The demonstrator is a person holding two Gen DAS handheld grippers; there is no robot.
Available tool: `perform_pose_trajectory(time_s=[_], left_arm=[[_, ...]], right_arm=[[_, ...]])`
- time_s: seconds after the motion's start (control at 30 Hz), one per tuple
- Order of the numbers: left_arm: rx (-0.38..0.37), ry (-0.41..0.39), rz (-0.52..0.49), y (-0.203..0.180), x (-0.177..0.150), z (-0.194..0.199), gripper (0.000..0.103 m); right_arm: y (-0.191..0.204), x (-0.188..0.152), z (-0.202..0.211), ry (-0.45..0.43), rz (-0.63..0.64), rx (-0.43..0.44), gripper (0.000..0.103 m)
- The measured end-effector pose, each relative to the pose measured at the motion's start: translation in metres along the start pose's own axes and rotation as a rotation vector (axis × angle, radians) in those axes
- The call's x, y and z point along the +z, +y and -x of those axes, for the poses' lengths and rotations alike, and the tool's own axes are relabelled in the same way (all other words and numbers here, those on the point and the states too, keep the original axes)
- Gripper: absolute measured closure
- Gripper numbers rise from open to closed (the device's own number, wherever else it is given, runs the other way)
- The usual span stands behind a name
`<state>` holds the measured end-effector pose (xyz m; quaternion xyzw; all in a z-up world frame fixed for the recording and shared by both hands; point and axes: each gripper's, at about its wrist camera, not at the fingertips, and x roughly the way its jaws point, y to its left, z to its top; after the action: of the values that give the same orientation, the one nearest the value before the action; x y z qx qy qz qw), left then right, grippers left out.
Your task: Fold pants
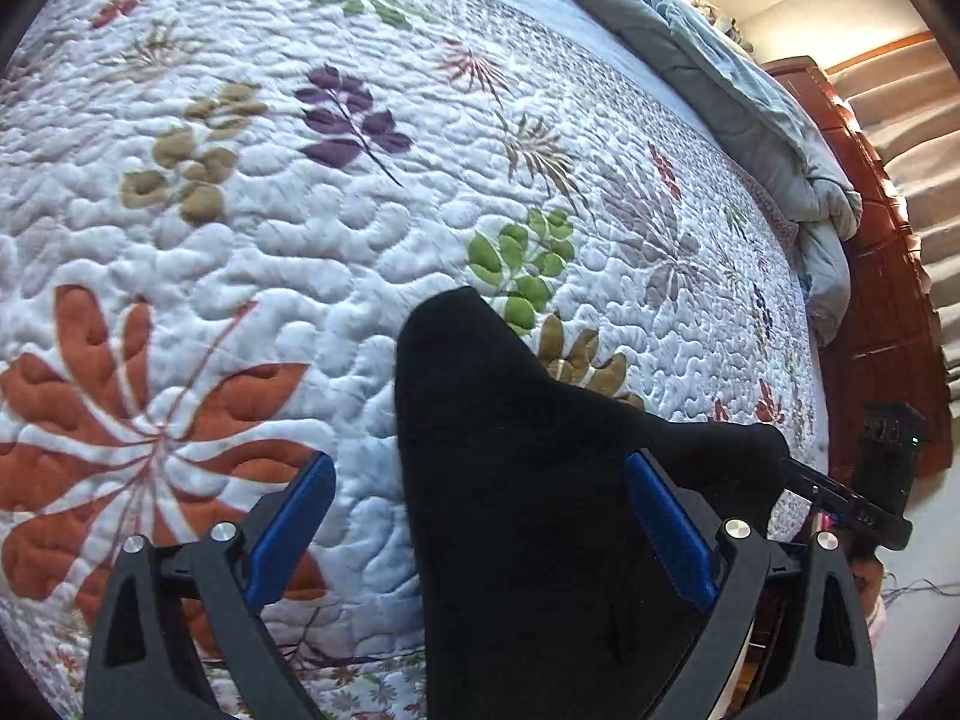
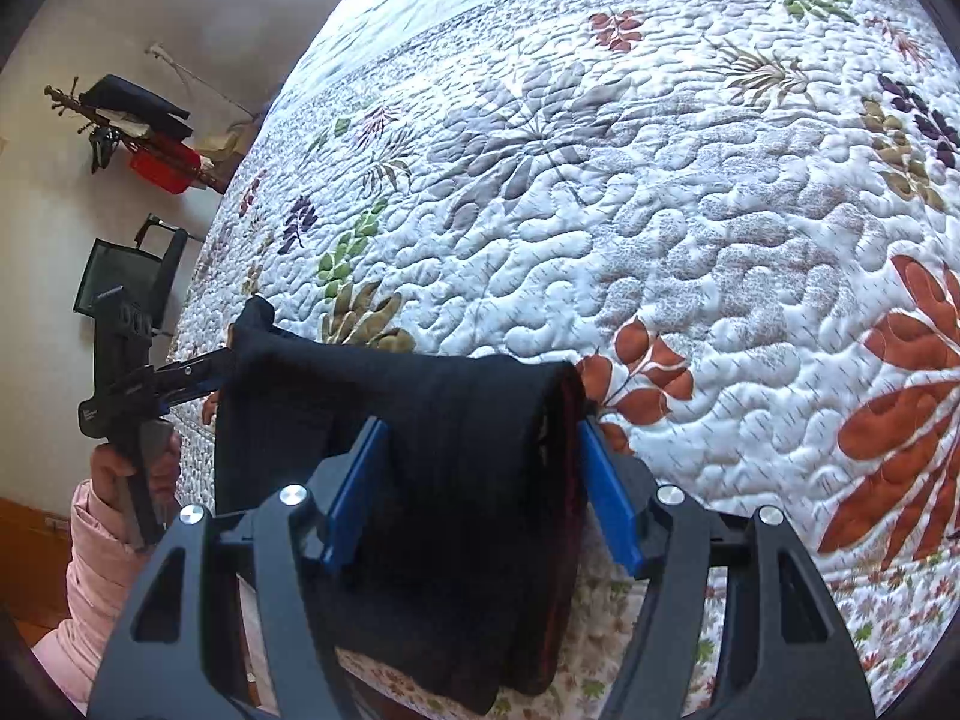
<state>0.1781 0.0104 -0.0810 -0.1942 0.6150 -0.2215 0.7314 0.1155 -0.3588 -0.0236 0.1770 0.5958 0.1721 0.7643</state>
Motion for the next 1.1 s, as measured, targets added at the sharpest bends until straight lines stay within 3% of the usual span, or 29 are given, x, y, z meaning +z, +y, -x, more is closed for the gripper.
perform_pose_trajectory(time_s=[0.03, 0.1, 0.17, 0.2, 0.27, 0.33, 0.43, 0.53, 0.6, 0.77, 0.83, 0.9, 1.0, 1.1], left_arm=[[-0.021, 0.008, 0.001, -0.002, 0.003, -0.003, 0.007], [-0.045, 0.01, 0.018, -0.003, 0.004, -0.008, 0.015], [-0.055, 0.011, 0.058, -0.002, 0.008, -0.014, 0.03], [-0.042, 0.011, 0.065, 0.001, 0.007, -0.012, 0.035], [0.017, 0.012, 0.044, -0.003, 0.006, -0.011, 0.053], [0.006, -0.011, 0.047, -0.004, 0.003, -0.004, 0.059], [-0.01, -0.059, 0.06, -0.009, -0.003, 0.004, 0.061], [0.074, -0.08, 0.033, -0.012, -0.006, -0.006, 0.059], [0.125, -0.074, 0.016, -0.009, -0.006, -0.022, 0.057], [0.103, -0.069, 0.048, -0.004, -0.004, -0.026, 0.05], [0.089, -0.059, 0.053, -0.004, -0.006, -0.018, 0.048], [0.073, -0.052, 0.067, -0.003, -0.013, -0.007, 0.042], [0.027, -0.059, 0.052, -0.004, -0.034, 0.013, 0.034], [0.005, -0.04, 0.006, -0.008, -0.067, 0.022, 0.029]], right_arm=[[-0.001, 0.002, -0.003, 0.002, 0.003, 0.019, 0.04], [-0.002, 0.008, -0.007, 0.002, -0.002, 0.063, 0.056], [-0.002, 0.011, -0.009, 0.0, -0.01, 0.1, 0.069], [-0.001, 0.012, -0.009, -0.002, -0.007, 0.11, 0.075], [0.0, 0.011, -0.003, -0.02, -0.001, 0.129, 0.082], [-0.002, 0.007, 0.006, -0.047, -0.013, 0.162, 0.085], [-0.005, 0.0, 0.01, -0.076, -0.027, 0.129, 0.086], [-0.013, 0.0, -0.003, -0.07, -0.054, 0.085, 0.086], [-0.018, 0.003, -0.02, -0.053, -0.06, 0.04, 0.086], [-0.029, 0.004, -0.026, -0.05, -0.107, 0.08, 0.083], [-0.027, 0.001, -0.017, -0.06, -0.092, 0.105, 0.073], [-0.025, -0.005, -0.004, -0.068, -0.082, 0.119, 0.049], [-0.016, -0.026, 0.018, -0.073, -0.015, 0.068, 0.042], [-0.015, -0.055, 0.034, -0.053, 0.011, 0.094, 0.039]])
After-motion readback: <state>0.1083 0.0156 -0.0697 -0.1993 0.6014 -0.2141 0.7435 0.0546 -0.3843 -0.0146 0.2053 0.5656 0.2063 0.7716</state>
